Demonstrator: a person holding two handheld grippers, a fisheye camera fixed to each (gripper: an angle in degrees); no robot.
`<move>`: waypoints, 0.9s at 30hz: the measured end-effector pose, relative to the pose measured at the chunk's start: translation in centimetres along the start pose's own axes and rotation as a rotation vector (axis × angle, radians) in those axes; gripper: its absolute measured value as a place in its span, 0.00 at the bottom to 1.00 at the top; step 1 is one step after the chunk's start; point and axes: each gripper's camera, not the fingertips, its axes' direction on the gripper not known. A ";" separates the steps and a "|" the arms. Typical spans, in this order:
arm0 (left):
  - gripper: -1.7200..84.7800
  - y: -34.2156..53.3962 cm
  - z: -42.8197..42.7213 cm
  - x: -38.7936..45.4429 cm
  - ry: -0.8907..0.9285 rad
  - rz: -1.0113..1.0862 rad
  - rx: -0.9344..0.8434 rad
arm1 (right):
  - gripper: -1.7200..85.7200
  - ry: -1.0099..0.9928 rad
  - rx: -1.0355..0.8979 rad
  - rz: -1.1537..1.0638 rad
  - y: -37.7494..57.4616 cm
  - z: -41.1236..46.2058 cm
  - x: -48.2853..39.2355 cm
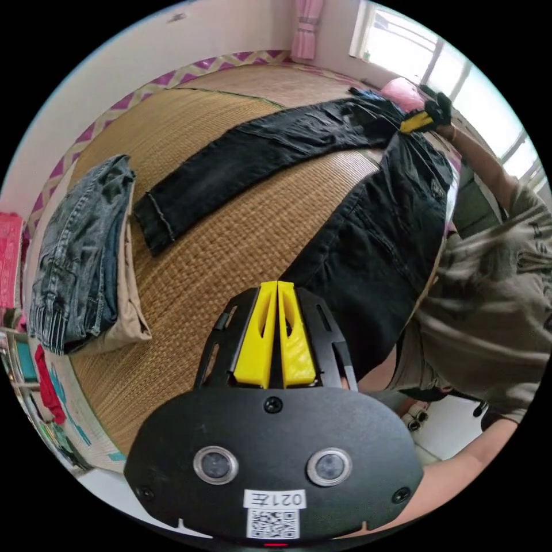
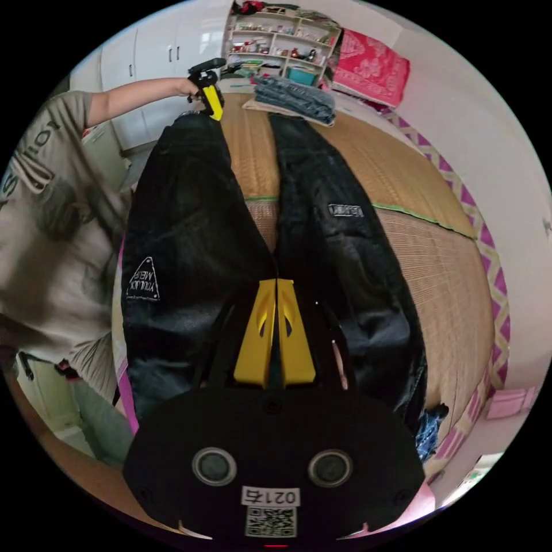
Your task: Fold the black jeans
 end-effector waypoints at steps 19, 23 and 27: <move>0.11 24.3 -1.1 5.4 -0.029 -0.435 0.441 | 0.02 0.136 0.169 0.563 19.8 -8.1 -16.9; 0.02 25.5 1.3 5.0 -0.183 -0.474 0.380 | 0.02 0.221 0.122 0.691 23.2 -4.9 -19.9; 0.01 27.1 1.0 3.4 -0.085 -0.547 0.390 | 0.01 0.267 0.137 0.718 24.5 -4.7 -20.8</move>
